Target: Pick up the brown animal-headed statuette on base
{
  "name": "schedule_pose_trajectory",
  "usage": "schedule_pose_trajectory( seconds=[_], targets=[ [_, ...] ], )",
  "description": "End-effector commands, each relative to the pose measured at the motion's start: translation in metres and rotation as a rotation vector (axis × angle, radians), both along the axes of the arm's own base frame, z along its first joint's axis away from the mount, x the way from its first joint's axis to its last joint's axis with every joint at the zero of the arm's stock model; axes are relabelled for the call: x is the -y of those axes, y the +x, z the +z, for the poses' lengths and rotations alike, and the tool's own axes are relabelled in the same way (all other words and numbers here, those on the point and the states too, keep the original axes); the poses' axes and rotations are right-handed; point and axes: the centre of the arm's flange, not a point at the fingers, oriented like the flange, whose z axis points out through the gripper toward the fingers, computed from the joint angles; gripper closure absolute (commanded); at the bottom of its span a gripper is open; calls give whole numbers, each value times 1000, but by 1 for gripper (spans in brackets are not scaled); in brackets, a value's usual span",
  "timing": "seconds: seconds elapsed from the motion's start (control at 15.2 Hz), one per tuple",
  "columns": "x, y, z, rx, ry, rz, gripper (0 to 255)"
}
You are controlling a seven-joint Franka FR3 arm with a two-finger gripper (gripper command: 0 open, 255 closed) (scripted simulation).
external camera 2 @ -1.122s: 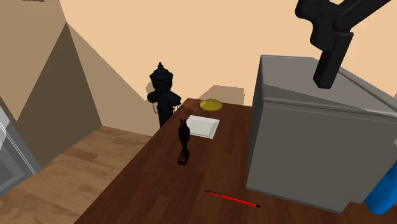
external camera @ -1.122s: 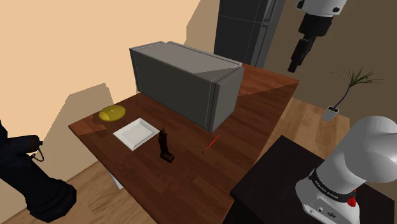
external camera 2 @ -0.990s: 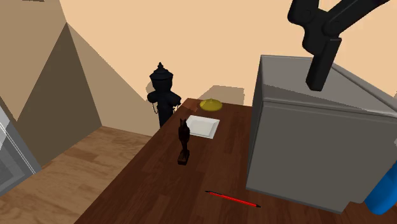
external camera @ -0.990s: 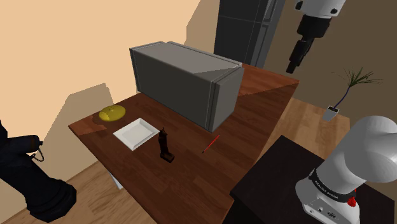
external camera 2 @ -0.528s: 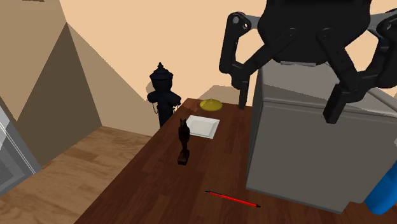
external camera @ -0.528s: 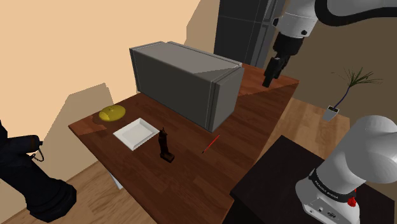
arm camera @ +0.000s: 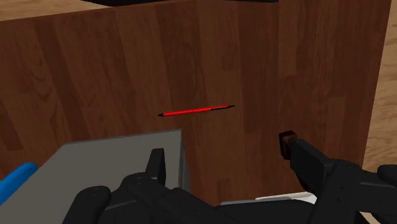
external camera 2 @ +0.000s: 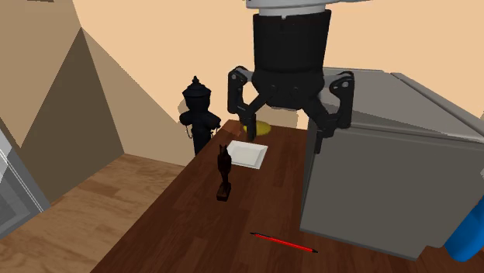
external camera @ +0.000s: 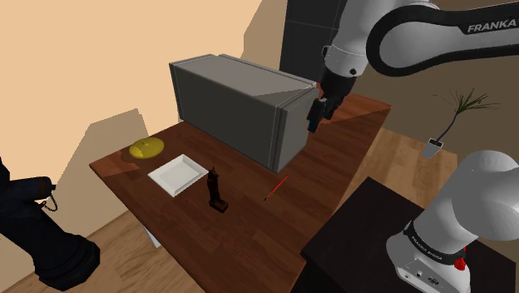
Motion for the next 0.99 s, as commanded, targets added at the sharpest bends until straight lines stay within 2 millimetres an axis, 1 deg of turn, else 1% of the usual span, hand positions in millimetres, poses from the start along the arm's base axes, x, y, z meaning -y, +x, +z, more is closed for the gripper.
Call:
schedule_pose_trajectory(
  seconds=[0.0, 0.92],
  targets=[
    [-22, 11, -15, 16, 0, -5, 0],
    [-151, 95, -110, 115, -16, -40, 0]
  ],
)
